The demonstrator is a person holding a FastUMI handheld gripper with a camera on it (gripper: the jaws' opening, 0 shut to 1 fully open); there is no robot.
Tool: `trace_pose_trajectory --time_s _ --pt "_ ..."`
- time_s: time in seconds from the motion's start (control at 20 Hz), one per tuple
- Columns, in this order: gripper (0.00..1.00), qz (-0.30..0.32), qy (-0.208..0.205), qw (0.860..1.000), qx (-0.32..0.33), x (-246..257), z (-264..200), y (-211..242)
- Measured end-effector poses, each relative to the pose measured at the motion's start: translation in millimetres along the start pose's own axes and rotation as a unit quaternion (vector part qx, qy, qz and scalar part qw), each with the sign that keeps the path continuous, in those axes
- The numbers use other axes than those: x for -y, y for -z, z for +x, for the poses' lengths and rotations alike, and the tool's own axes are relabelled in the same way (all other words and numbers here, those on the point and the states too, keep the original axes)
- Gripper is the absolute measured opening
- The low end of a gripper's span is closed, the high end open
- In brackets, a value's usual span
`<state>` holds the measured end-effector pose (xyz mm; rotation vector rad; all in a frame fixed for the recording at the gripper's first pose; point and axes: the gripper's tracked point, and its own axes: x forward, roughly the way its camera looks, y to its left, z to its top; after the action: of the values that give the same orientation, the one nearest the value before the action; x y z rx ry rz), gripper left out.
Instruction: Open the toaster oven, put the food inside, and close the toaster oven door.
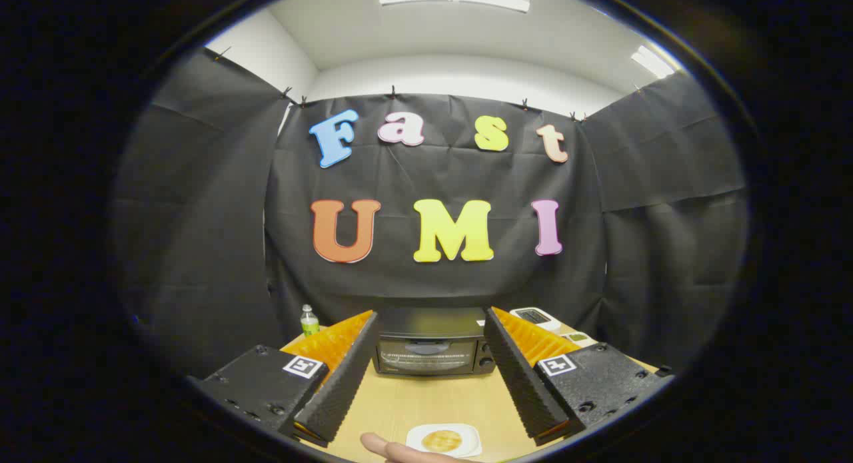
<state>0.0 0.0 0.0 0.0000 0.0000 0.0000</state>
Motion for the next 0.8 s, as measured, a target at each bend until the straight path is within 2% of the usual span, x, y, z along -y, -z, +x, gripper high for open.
trace_pose_trajectory --time_s 0.8 --pt "1.0 0.007 0.011 1.0 -0.016 14 18 6"
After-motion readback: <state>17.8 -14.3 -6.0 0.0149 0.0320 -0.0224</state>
